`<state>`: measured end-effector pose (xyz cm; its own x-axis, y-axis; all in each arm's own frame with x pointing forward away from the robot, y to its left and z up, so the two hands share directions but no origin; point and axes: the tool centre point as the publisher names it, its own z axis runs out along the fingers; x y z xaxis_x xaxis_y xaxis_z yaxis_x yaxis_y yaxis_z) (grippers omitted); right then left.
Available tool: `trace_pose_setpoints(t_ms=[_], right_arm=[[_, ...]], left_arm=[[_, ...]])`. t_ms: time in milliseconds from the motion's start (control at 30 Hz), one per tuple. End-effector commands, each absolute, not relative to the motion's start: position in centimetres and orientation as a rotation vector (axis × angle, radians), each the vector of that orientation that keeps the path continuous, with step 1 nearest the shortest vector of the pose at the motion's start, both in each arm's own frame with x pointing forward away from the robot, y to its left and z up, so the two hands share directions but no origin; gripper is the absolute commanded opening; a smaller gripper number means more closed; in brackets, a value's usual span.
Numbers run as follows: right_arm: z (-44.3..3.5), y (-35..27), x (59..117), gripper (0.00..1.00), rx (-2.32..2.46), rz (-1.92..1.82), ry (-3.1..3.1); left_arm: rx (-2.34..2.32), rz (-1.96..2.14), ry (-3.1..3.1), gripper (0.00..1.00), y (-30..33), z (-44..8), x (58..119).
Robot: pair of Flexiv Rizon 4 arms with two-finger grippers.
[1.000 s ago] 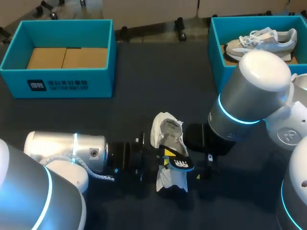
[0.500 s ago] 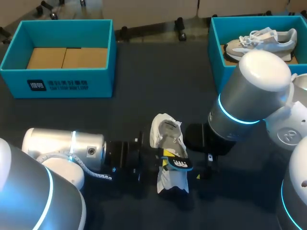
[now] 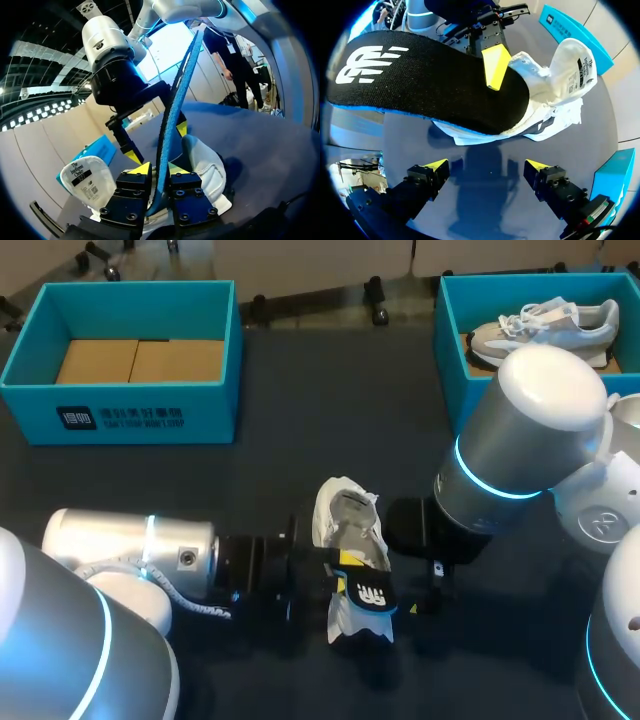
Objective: Take the shoe out of the shoebox, open the shoe tongue, remove and reinsert the insole, then place the shoe into the shoebox
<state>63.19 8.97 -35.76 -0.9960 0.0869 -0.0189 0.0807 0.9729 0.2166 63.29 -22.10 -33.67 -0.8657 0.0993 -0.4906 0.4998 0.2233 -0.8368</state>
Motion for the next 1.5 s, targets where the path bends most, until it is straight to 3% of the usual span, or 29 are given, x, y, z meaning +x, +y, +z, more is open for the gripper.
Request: trace_pose_setpoints(t_ms=[33,867,1200,1333,1500], right_arm=[[-35.8,8.8,63.1,1.0,0.13,0.343,3.089],[-35.8,8.8,63.1,1.0,0.13,0.343,3.089],[-35.8,8.8,63.1,1.0,0.13,0.343,3.089],[-35.8,8.8,63.1,1.0,0.13,0.343,3.089],[-35.8,8.8,63.1,1.0,0.13,0.343,3.089]], left_arm=[[0.548,-1.669,2.169,0.19,-21.6,-32.9,62.4],[0.536,-1.548,2.228,0.24,-23.2,-31.8,60.3],[0.512,-1.5,2.242,0.11,-23.8,-31.9,60.7],[0.505,-1.487,2.253,0.0,-23.9,-32.2,61.1],[0.521,-1.488,2.25,0.0,-23.8,-32.7,61.2]])
